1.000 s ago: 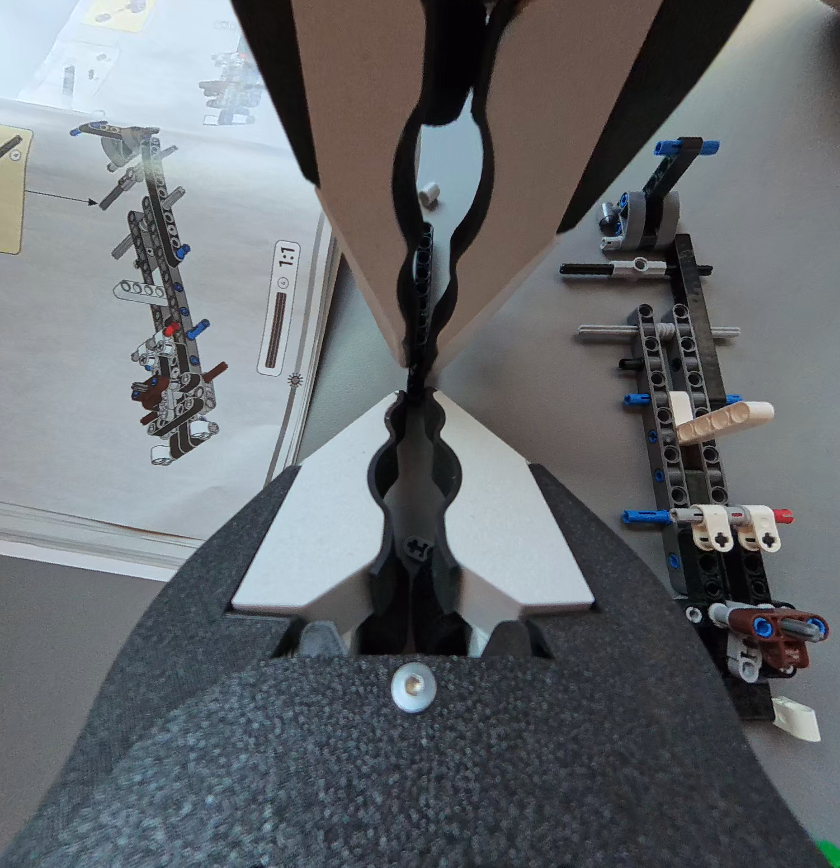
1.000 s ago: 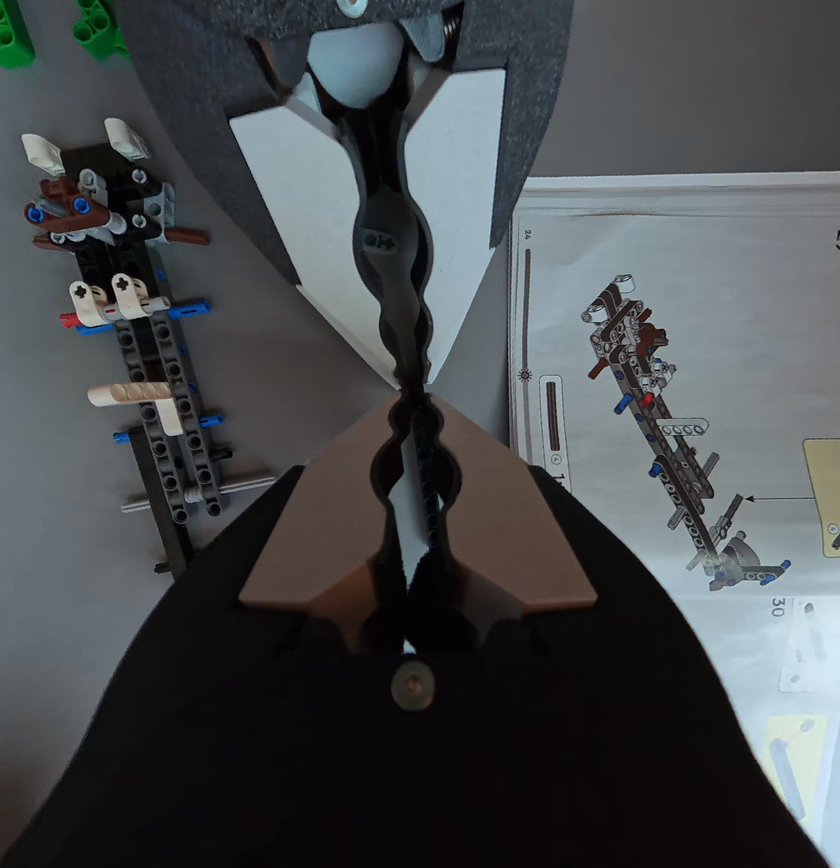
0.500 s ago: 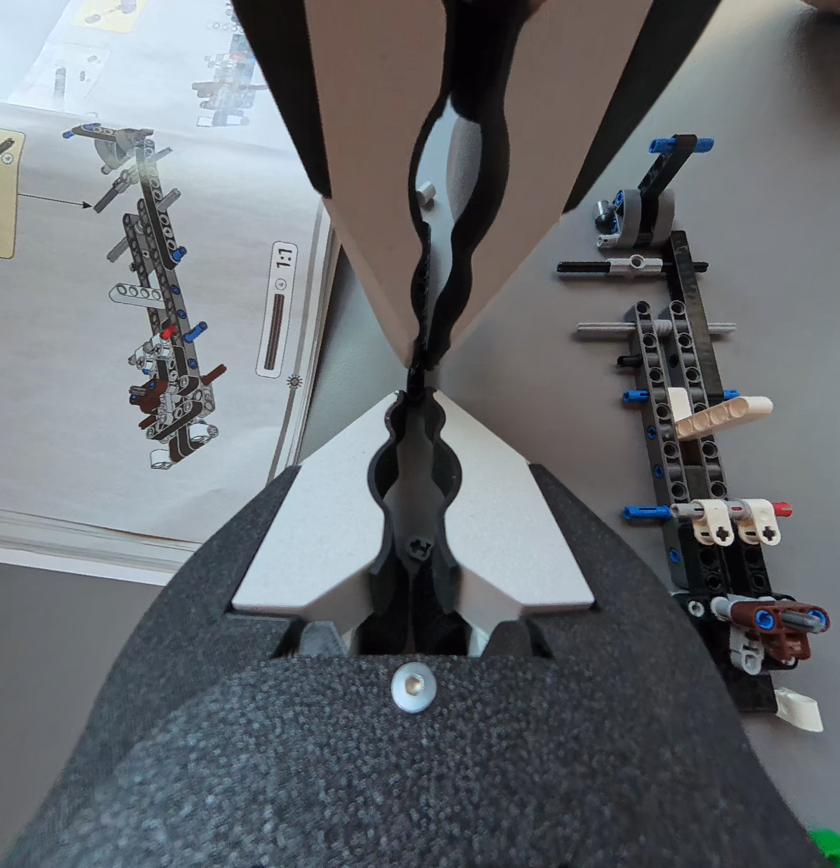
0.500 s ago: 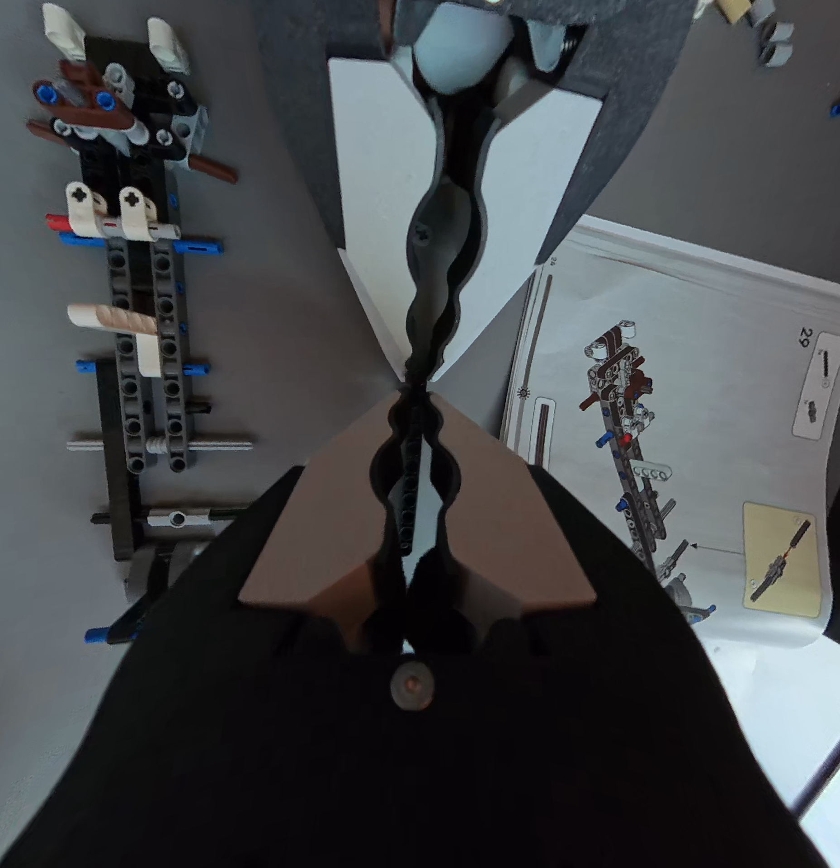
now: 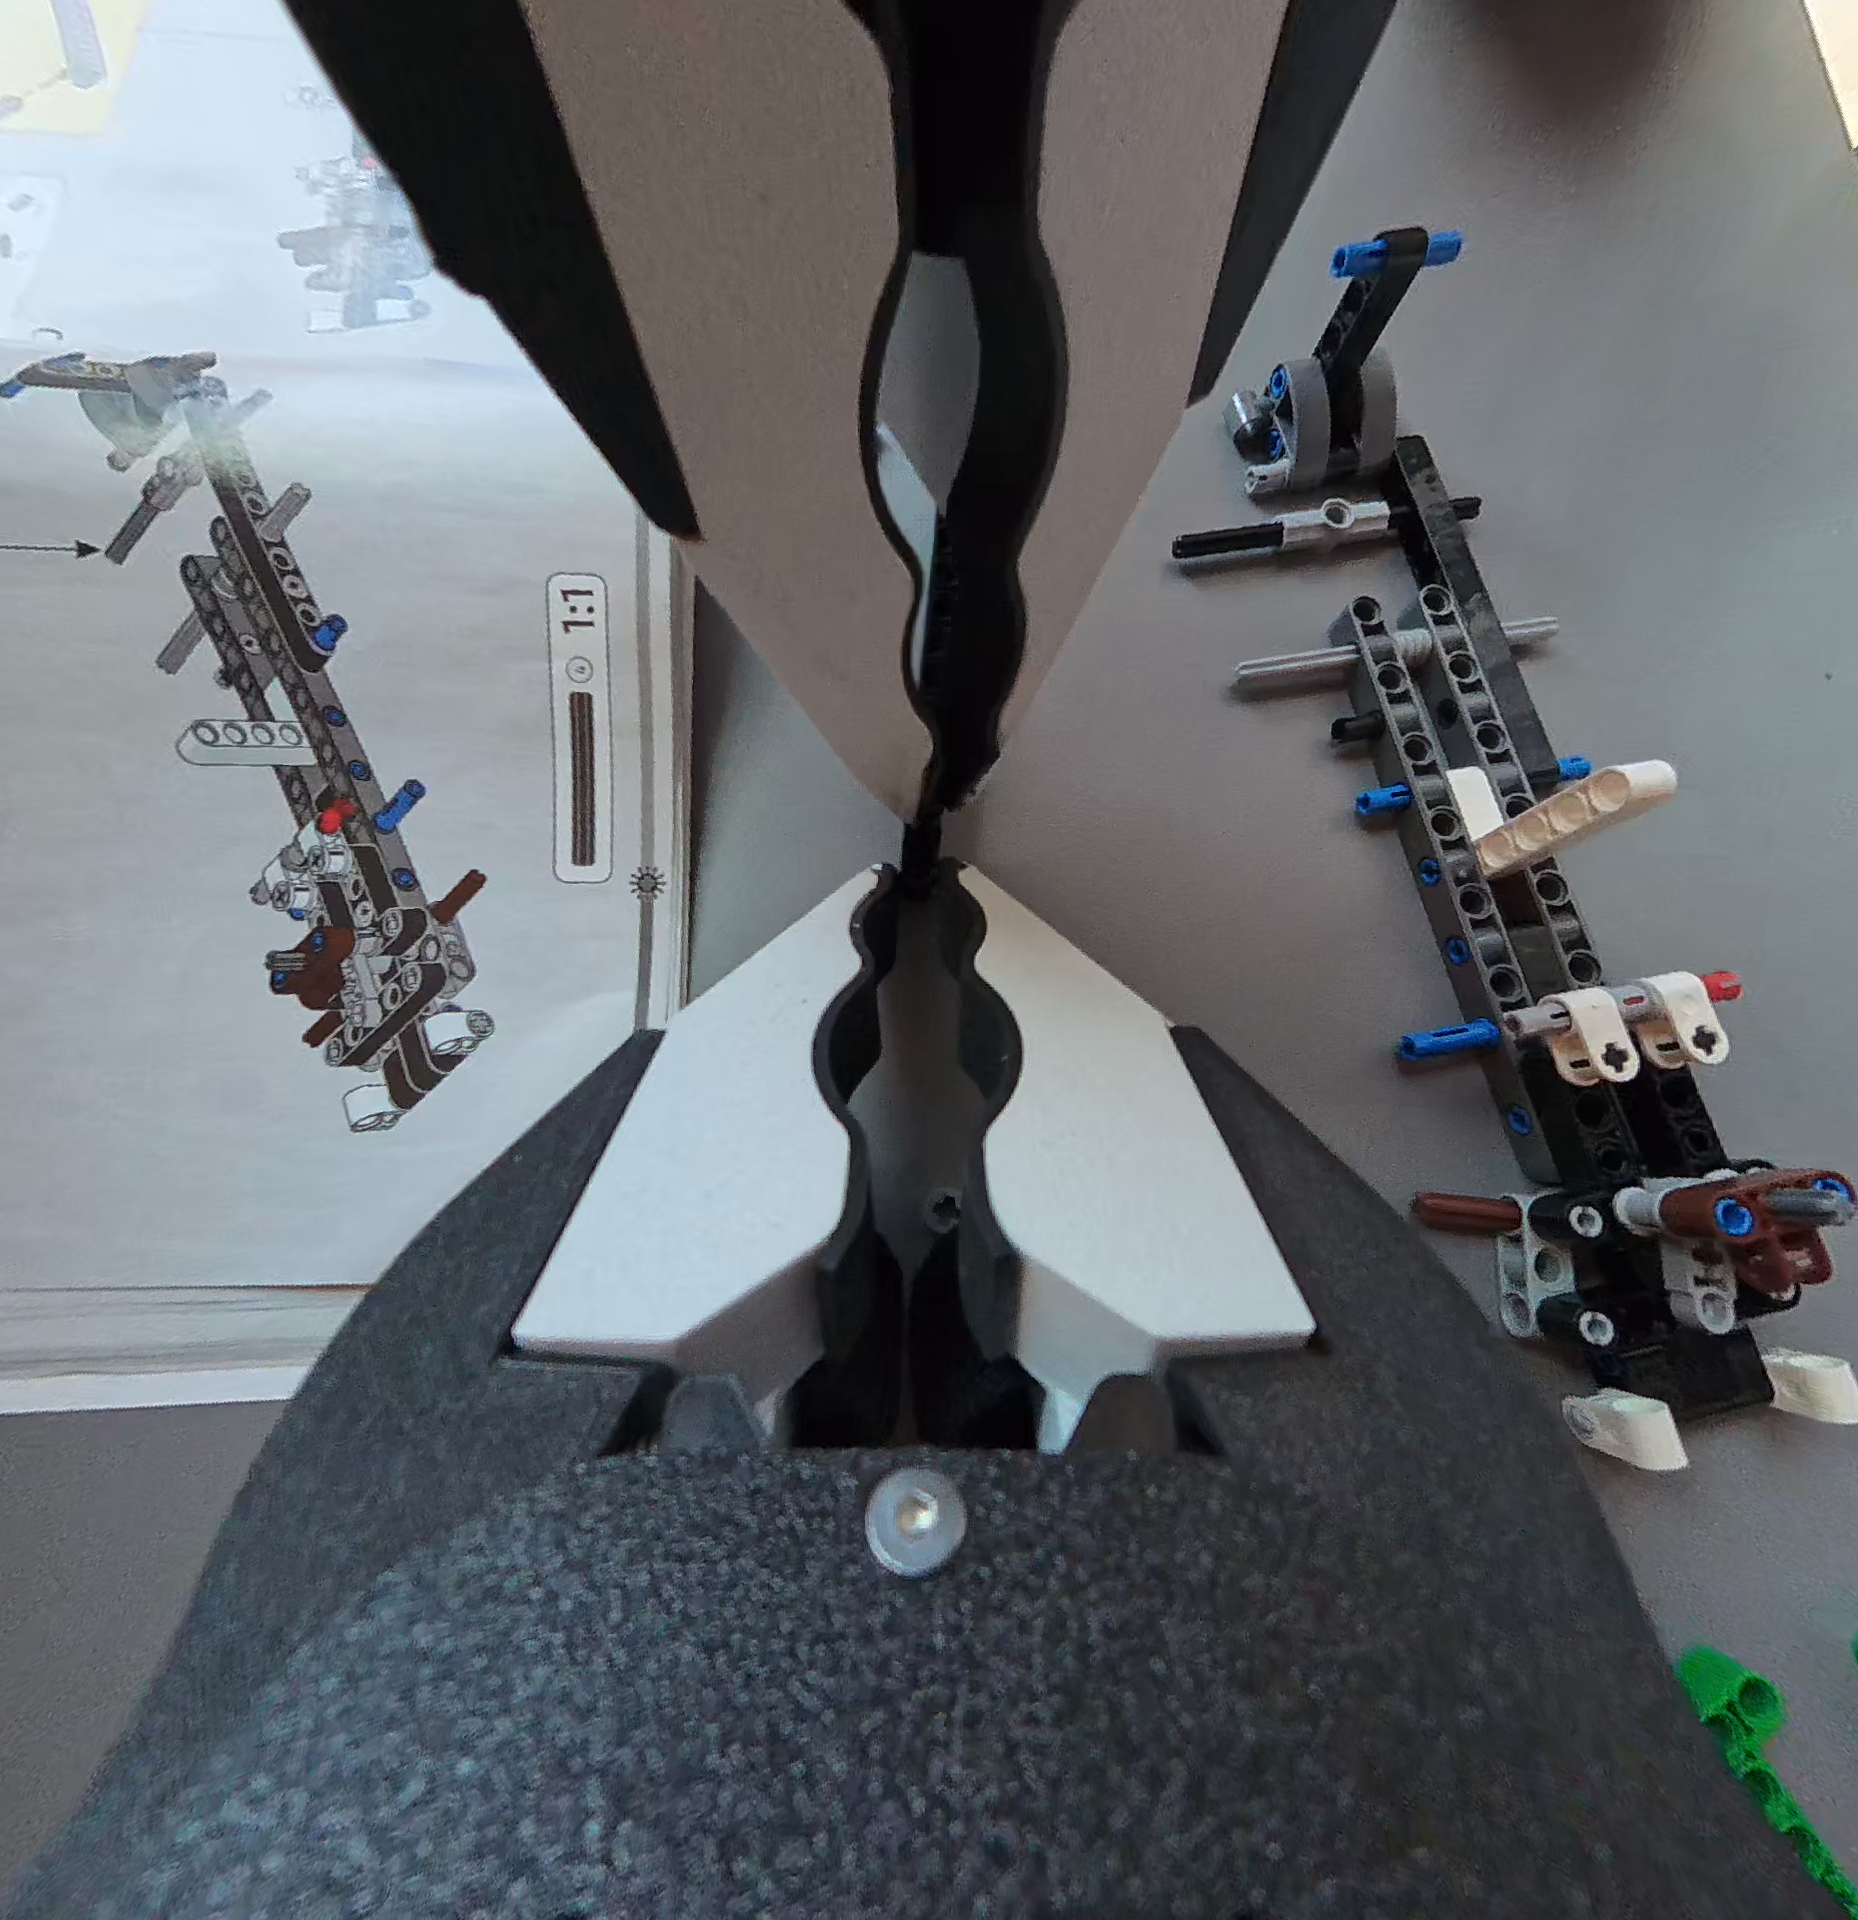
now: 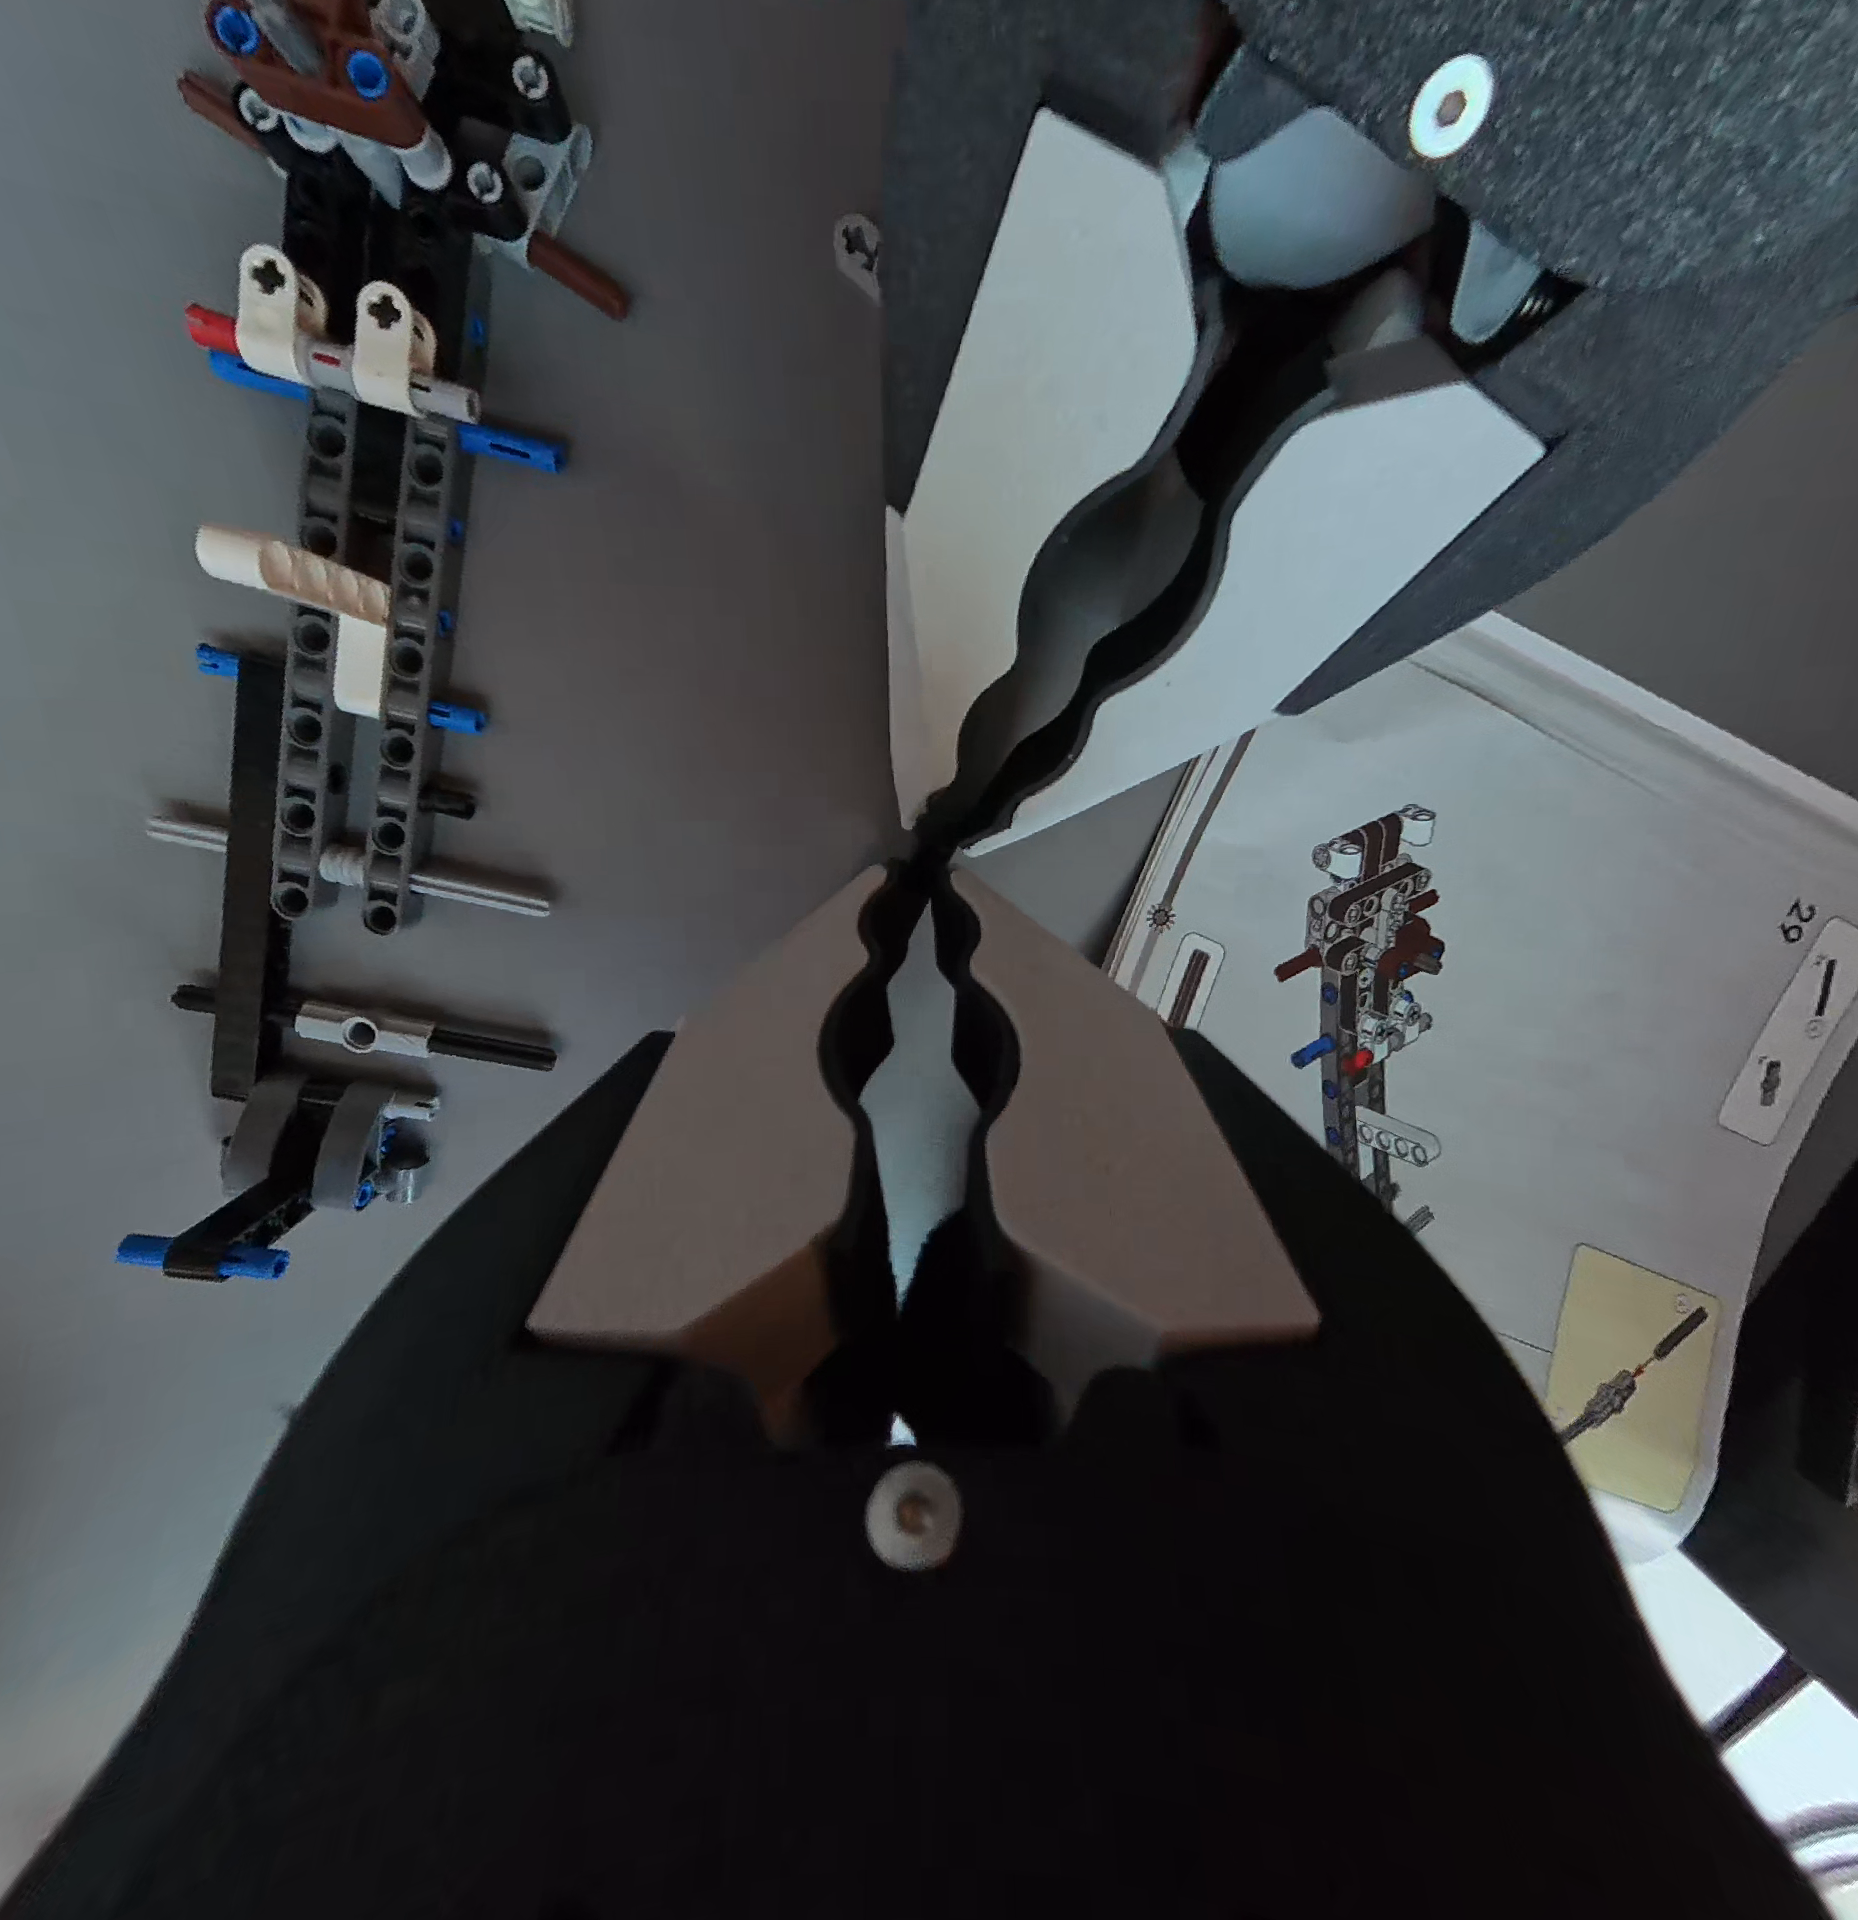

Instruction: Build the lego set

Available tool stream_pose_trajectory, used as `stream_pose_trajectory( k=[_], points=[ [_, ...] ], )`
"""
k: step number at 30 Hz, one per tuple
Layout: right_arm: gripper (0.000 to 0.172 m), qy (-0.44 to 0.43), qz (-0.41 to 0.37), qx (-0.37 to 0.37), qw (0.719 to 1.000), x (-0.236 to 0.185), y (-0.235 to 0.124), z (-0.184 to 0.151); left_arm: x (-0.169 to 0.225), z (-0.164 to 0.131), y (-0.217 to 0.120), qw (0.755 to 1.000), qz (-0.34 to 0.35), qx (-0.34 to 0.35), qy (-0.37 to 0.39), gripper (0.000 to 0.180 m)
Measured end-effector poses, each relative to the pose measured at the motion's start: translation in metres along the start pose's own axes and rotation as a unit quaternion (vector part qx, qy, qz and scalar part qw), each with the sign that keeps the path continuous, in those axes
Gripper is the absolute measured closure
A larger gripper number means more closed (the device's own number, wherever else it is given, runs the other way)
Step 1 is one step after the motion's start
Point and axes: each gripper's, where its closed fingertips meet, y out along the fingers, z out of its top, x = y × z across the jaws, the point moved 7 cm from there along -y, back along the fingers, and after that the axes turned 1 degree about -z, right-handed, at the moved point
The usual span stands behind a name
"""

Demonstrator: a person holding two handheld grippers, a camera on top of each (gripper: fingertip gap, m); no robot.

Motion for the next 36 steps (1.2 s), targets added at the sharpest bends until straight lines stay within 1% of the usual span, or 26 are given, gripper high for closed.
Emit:
stream_pose_trajectory(
  k=[1,10,14,20,25,36],
  points=[
    [0.169,0.009,0.0,-0.003,1.0,0.0,0.0,0.0,0.0,0.0,0.0,1.0,-0.001,0.0,0.002,0.174],
    [0.169,0.051,0.013,0.022,0.998,0.004,0.003,0.002,-0.003,0.0,-0.001,1.0,-0.016,0.0,-0.015,0.175],
    [0.169,0.05,0.021,0.033,0.998,0.005,0.002,-0.001,-0.002,0.0,0.0,1.0,-0.015,0.0,-0.014,0.175],
    [0.169,0.04,0.022,0.091,0.995,0.004,0.002,-0.01,-0.002,0.0,0.0,1.0,-0.014,0.001,-0.012,0.175],
    [0.169,0.046,0.031,0.11,0.992,0.005,0.002,-0.013,-0.002,0.0,0.0,1.0,-0.014,0.0,-0.012,0.175],
    [0.17,0.089,0.053,0.13,0.986,0.008,0.003,-0.016,-0.002,0.0,0.0,1.0,-0.012,0.0,-0.01,0.175]
  ],
)
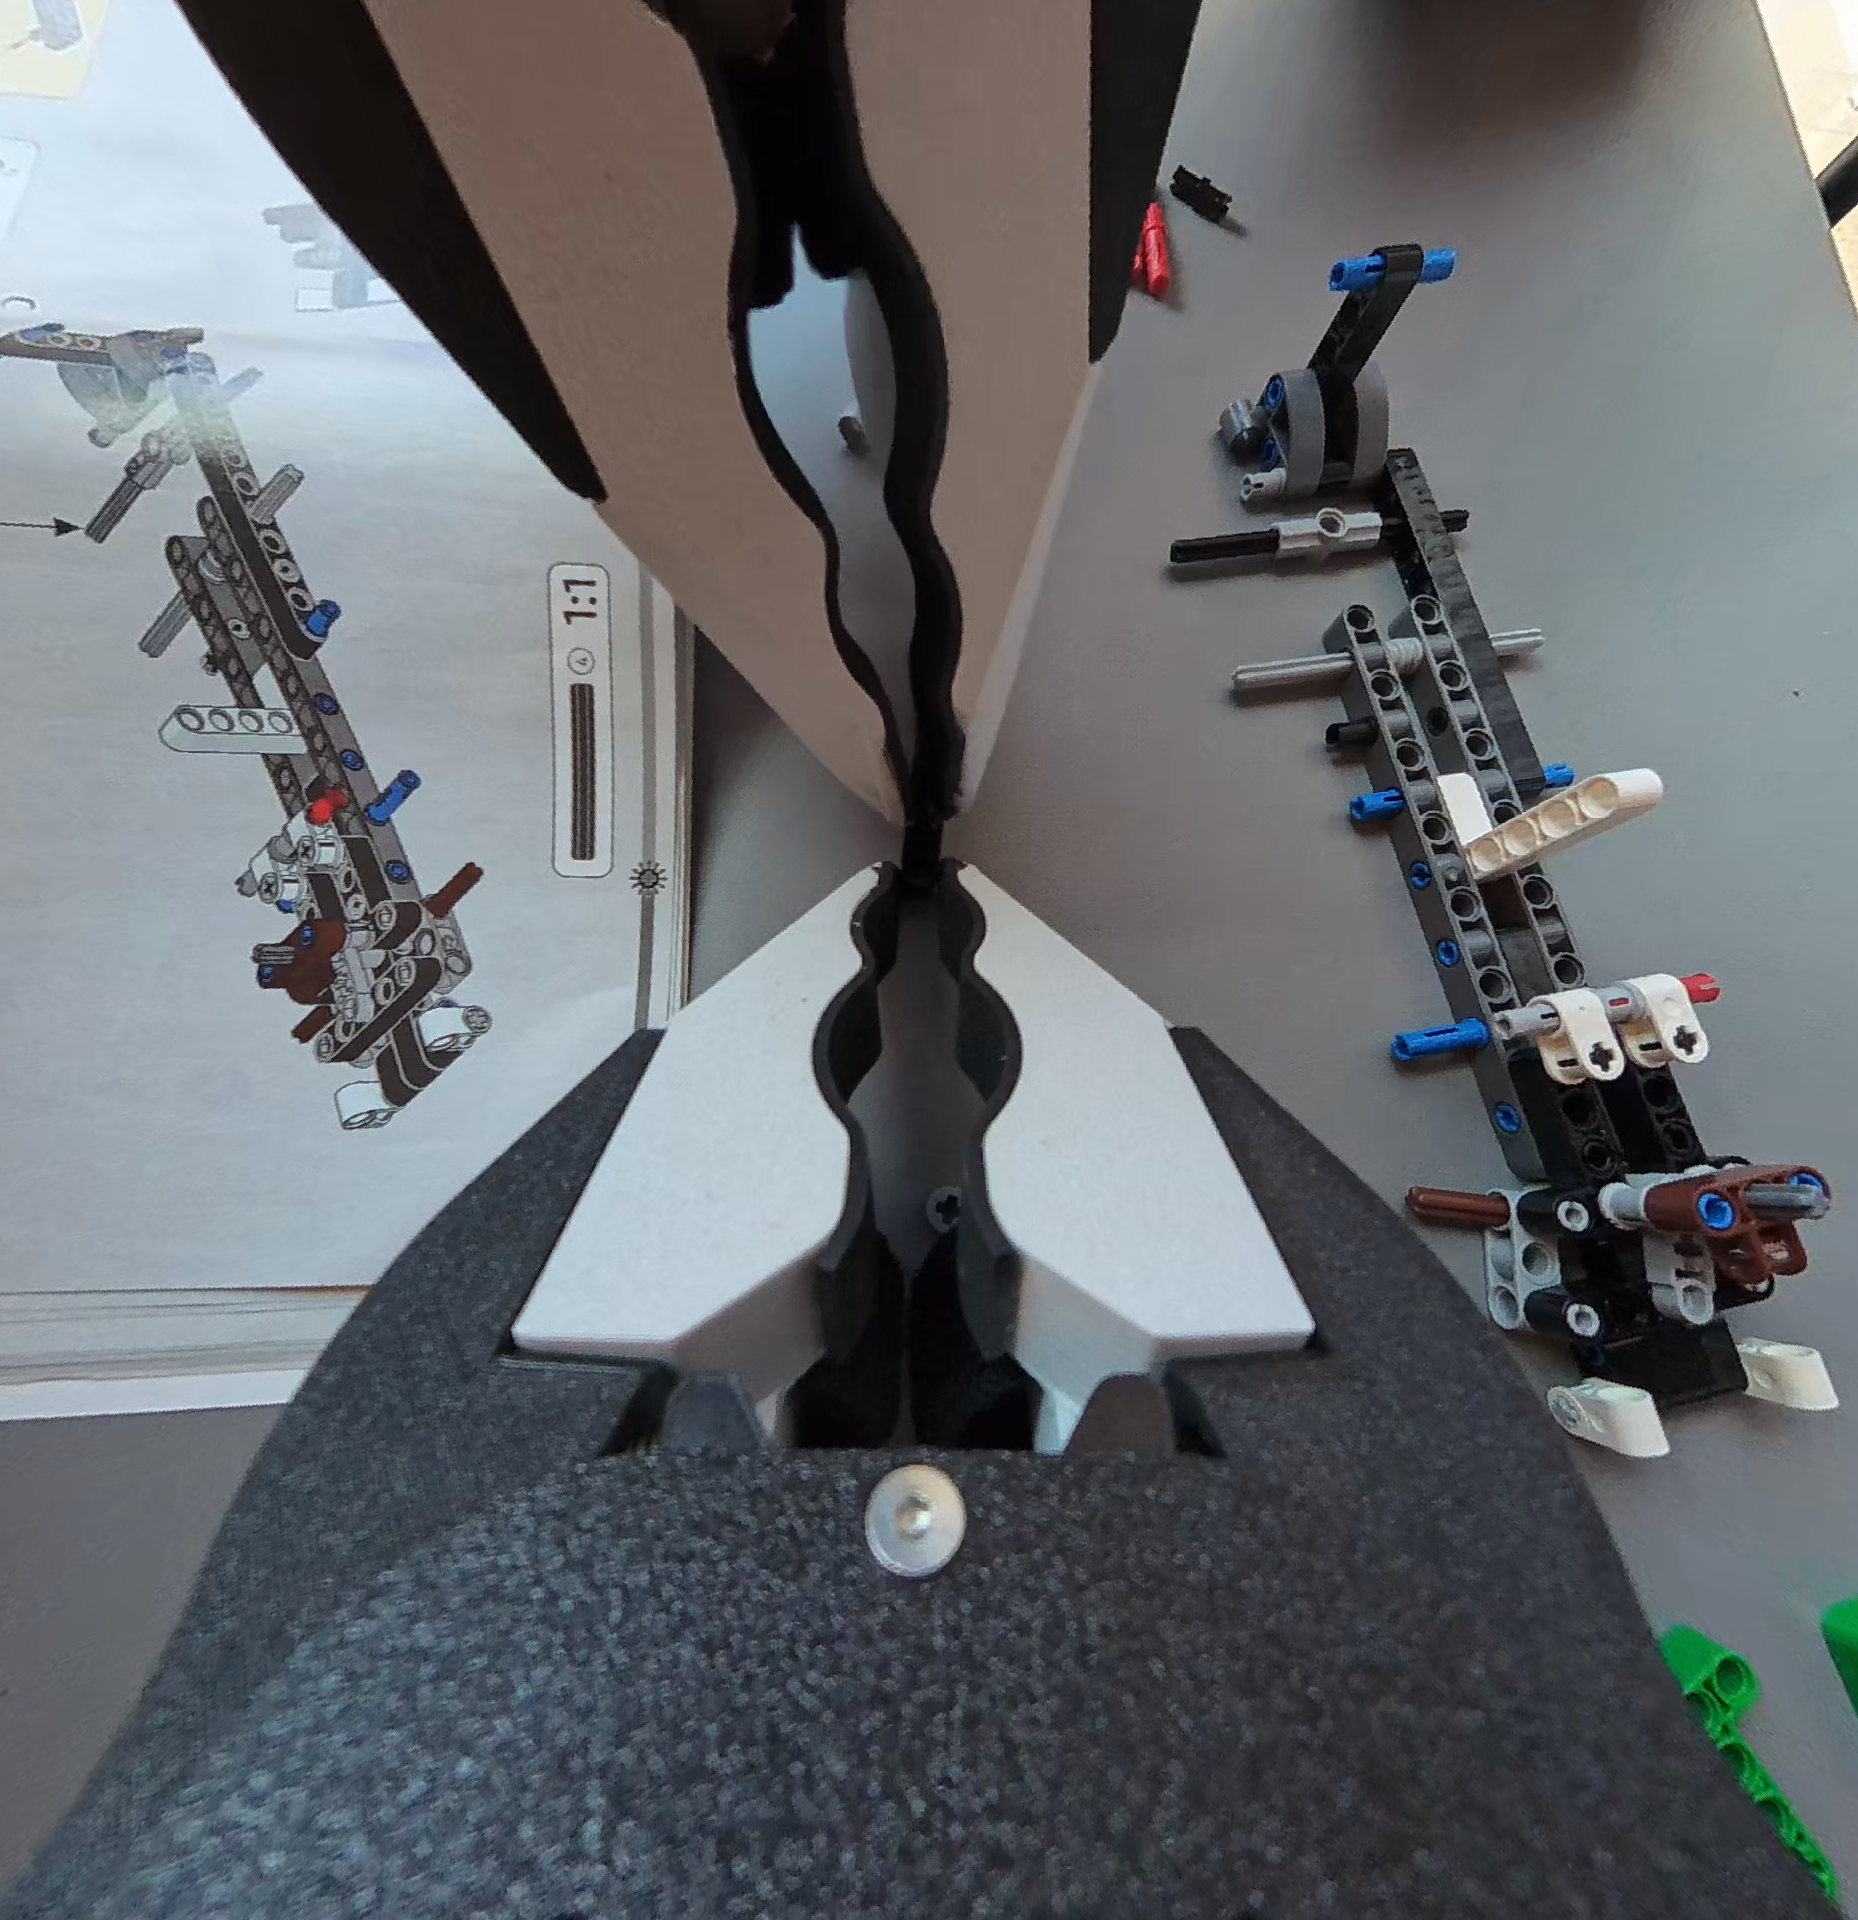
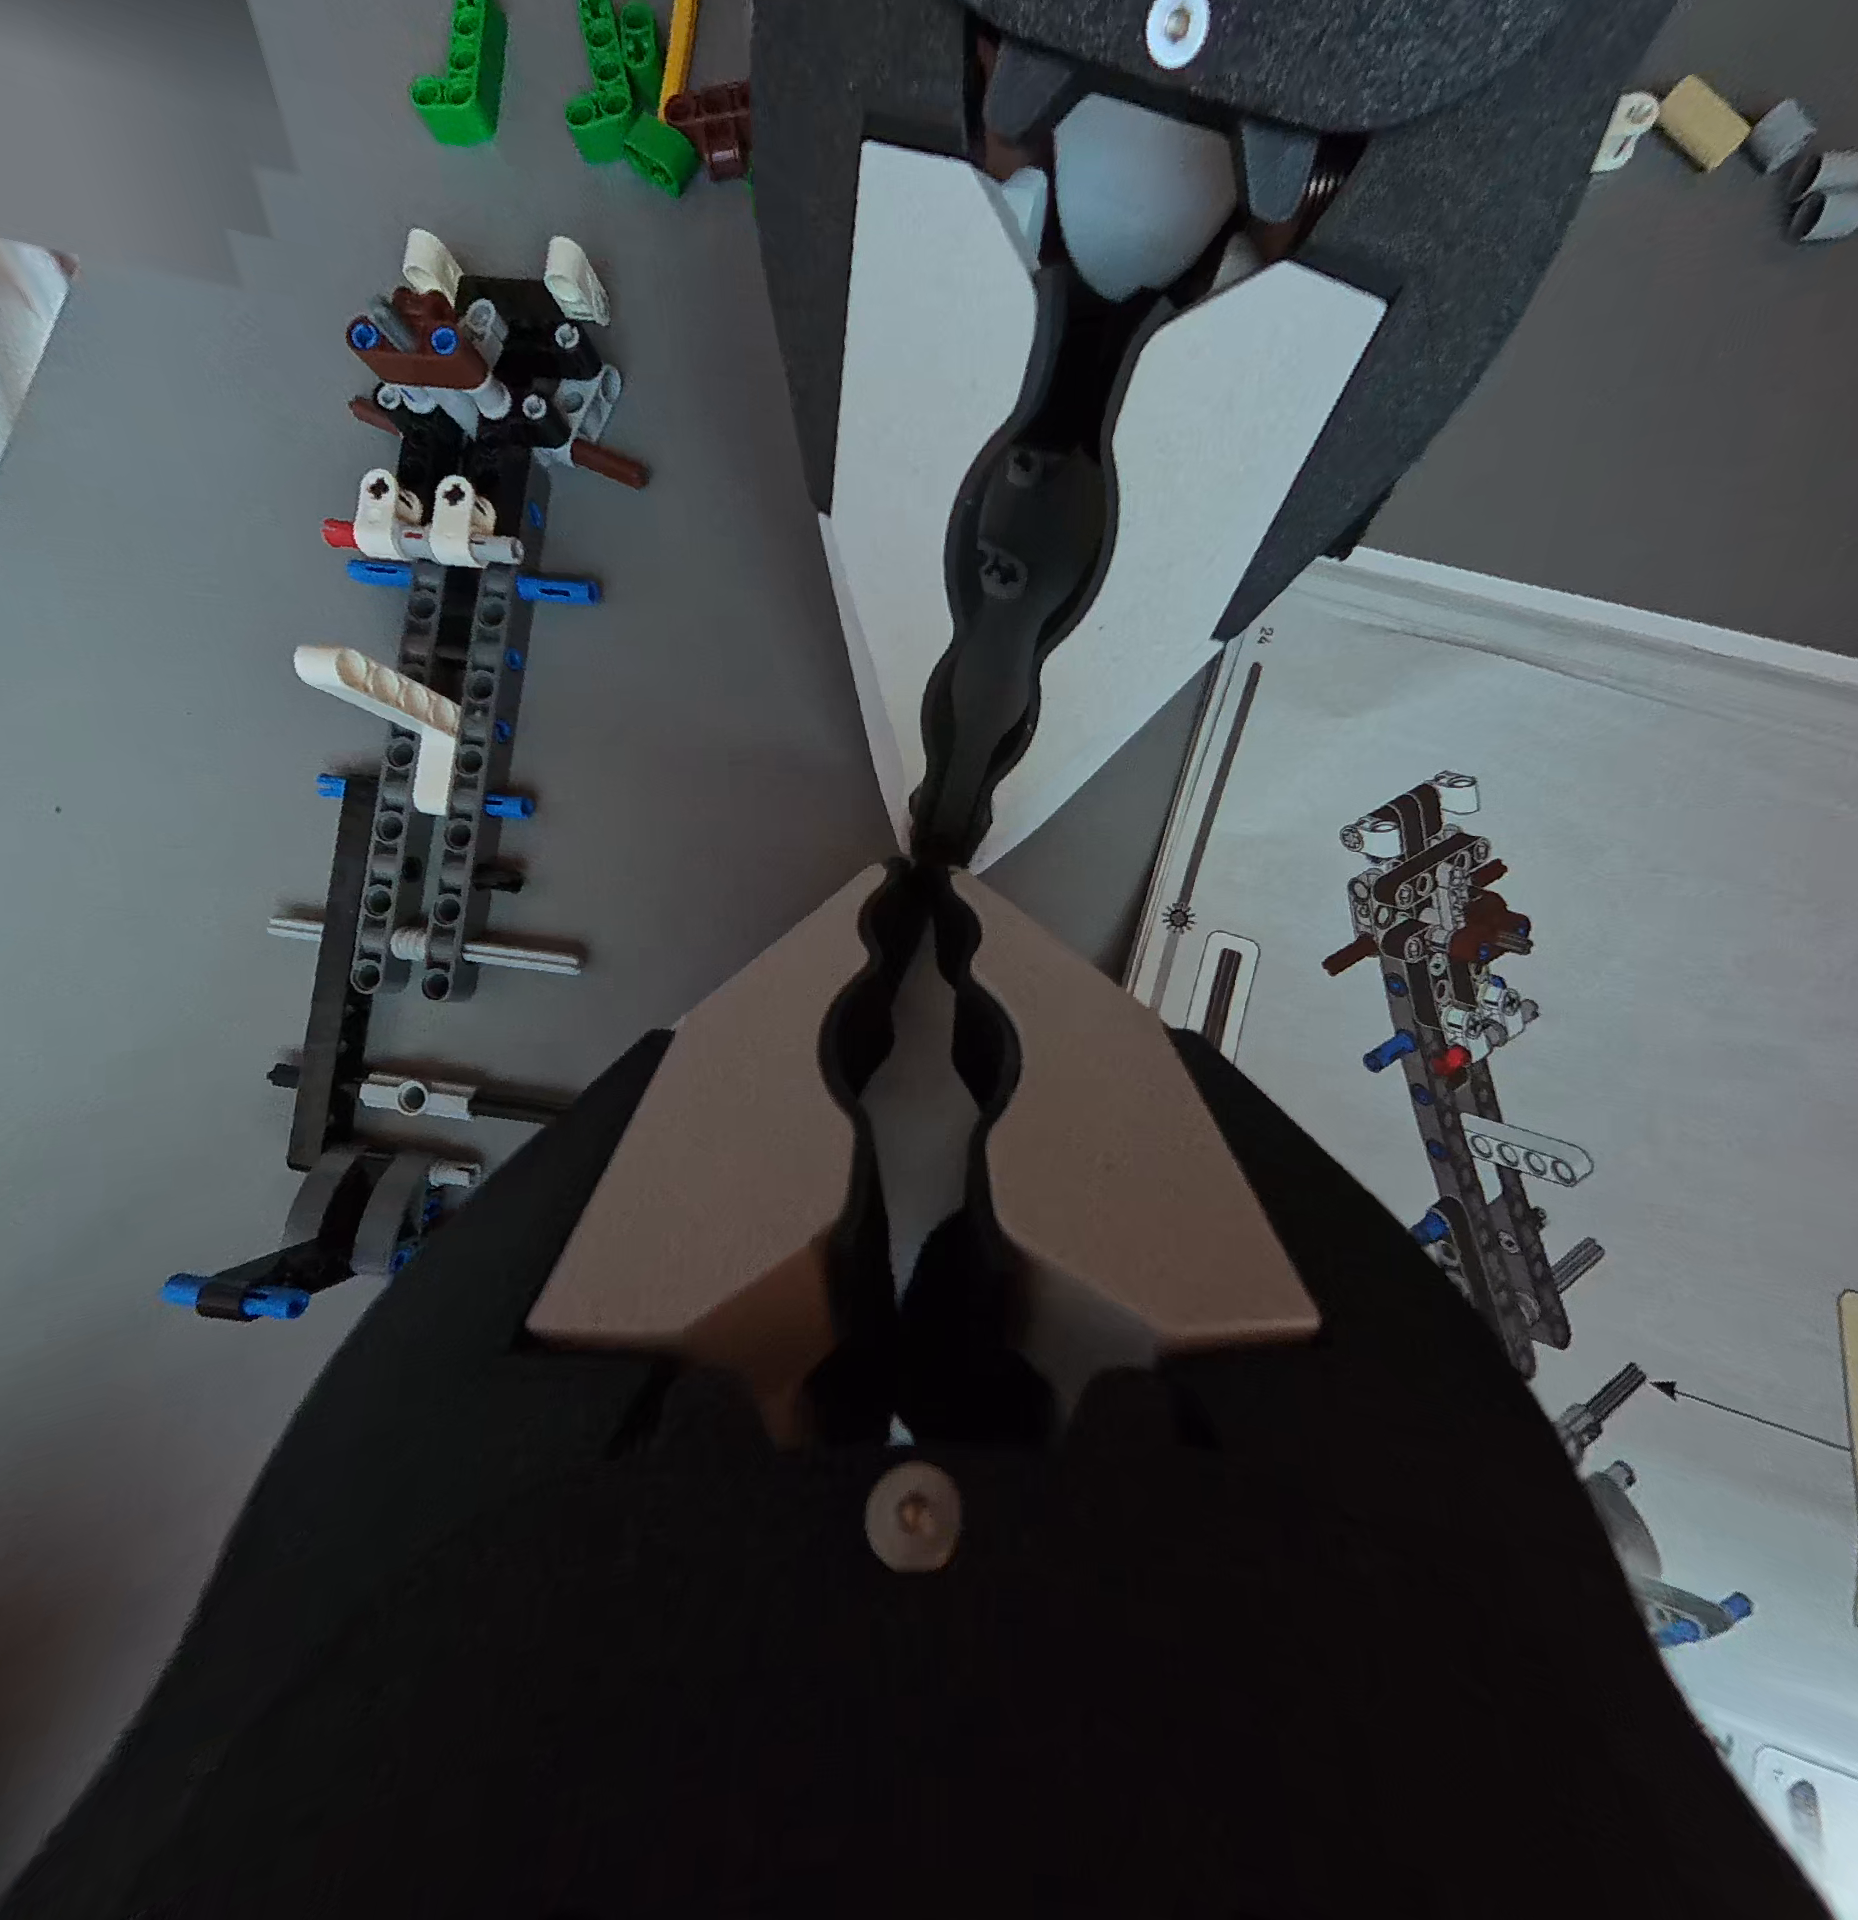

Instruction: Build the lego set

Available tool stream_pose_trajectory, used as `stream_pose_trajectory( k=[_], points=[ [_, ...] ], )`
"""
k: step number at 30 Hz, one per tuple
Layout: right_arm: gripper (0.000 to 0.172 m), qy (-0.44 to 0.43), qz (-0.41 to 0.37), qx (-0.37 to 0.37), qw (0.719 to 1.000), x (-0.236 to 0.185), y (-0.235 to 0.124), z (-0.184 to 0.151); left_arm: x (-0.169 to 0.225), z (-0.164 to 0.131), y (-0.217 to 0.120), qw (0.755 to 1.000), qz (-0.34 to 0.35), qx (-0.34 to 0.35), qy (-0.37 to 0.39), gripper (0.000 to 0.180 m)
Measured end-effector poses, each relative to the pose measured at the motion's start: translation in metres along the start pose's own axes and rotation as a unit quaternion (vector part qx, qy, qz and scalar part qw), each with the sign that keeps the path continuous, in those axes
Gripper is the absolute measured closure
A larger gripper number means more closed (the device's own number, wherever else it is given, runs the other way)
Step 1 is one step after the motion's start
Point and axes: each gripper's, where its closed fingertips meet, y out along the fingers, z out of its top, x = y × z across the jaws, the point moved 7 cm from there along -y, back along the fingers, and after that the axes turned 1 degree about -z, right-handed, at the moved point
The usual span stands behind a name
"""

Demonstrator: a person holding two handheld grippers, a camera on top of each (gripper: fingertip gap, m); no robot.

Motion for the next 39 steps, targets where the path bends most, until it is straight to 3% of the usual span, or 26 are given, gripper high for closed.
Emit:
stream_pose_trajectory(
  k=[9,18,24,35,39],
  points=[
    [0.17,0.064,-0.044,0.013,0.997,-0.006,-0.001,-0.004,-0.001,0.0,0.0,1.0,0.007,0.0,0.0,0.175],
    [0.17,0.035,-0.109,-0.036,0.993,-0.014,0.002,0.006,-0.001,0.0,0.0,1.0,0.01,0.0,0.002,0.175],
    [0.17,0.048,-0.103,-0.033,0.993,-0.013,0.001,0.004,-0.001,0.0,0.0,1.0,0.01,0.0,0.002,0.175],
    [0.171,0.201,-0.131,-0.042,0.97,-0.01,0.002,0.008,-0.001,0.0,0.0,1.0,0.02,0.0,0.004,0.175],
    [0.17,0.215,-0.163,-0.058,0.961,-0.014,0.002,0.01,-0.001,0.0,0.0,1.0,0.023,0.001,0.003,0.175]
  ],
)
